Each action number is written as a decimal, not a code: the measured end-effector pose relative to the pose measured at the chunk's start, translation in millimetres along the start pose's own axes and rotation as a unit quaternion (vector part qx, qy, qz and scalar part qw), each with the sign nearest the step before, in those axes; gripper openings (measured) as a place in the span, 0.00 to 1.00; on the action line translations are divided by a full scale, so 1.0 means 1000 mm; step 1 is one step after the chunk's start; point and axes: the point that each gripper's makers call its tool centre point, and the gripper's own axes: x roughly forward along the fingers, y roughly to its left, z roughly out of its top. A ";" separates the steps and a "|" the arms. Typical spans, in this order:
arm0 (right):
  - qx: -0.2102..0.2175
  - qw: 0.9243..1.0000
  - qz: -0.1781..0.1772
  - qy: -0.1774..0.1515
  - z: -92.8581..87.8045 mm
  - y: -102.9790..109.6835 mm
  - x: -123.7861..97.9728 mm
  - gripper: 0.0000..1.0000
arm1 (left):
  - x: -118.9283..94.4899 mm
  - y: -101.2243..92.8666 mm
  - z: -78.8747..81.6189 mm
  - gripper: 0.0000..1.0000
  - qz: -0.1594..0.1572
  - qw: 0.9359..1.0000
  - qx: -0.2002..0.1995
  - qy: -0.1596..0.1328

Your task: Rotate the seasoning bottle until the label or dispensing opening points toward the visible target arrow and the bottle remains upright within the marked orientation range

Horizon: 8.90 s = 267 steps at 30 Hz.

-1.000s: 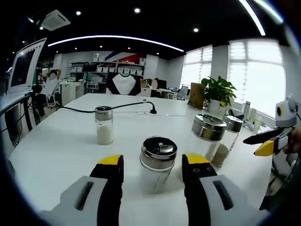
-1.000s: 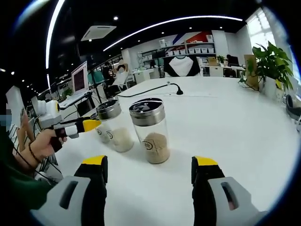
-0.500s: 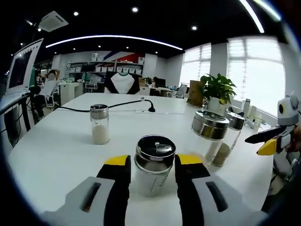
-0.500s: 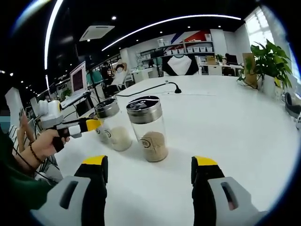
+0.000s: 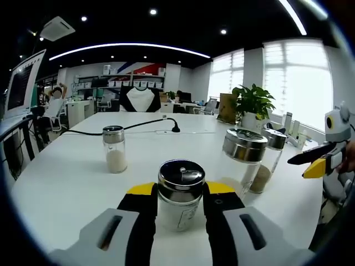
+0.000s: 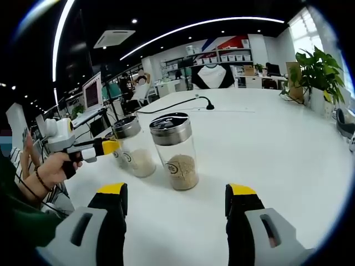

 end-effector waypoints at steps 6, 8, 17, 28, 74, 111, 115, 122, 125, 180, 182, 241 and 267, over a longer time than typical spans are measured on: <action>0.000 1.000 -0.003 -0.003 0.001 -0.003 -0.001 0.72 | 0.000 0.000 0.000 0.34 -0.003 1.000 0.000 -0.001; -0.001 1.000 -0.002 -0.002 0.001 -0.002 0.000 0.72 | 0.000 0.000 0.000 0.34 -0.005 1.000 0.004 0.000; -0.003 1.000 0.002 0.001 0.001 0.000 0.001 0.72 | 0.000 -0.001 0.000 0.34 -0.021 1.000 0.005 0.000; -0.003 1.000 0.001 0.000 0.001 0.000 0.001 0.72 | 0.002 -0.002 0.000 0.34 -0.062 0.998 0.017 0.002; -0.024 1.000 0.007 -0.015 0.011 0.006 -0.003 0.73 | 0.005 -0.008 0.001 0.34 -0.189 0.981 0.051 -0.001; -0.016 1.000 -0.004 -0.026 0.020 0.004 -0.001 0.74 | -0.073 -0.029 0.038 0.50 -0.129 0.991 -0.010 -0.041; -0.021 0.999 -0.013 -0.029 0.023 0.000 -0.003 0.74 | -0.077 -0.022 0.037 0.50 -0.098 0.995 0.019 -0.031; -0.039 0.999 0.000 -0.038 0.029 0.011 -0.003 0.76 | -0.076 -0.020 0.042 0.49 -0.098 0.994 0.015 -0.036; -0.045 0.998 0.006 -0.039 0.030 0.015 -0.003 0.76 | -0.077 -0.016 0.046 0.49 -0.094 0.995 0.011 -0.040; -0.065 0.997 0.023 -0.039 0.038 0.024 -0.003 0.83 | 0.079 0.123 0.033 0.49 0.016 1.000 -0.011 0.013; -0.062 0.997 0.024 -0.038 0.038 0.024 -0.003 0.83 | 0.083 0.124 0.032 0.49 0.016 1.000 -0.009 0.017; -0.052 0.998 0.011 -0.037 0.031 0.016 -0.010 0.82 | 0.057 0.113 0.014 0.37 0.020 0.999 0.035 0.032; -0.063 0.997 0.015 -0.033 0.031 0.022 -0.011 0.82 | -0.006 0.089 -0.006 0.37 0.036 0.998 0.015 0.040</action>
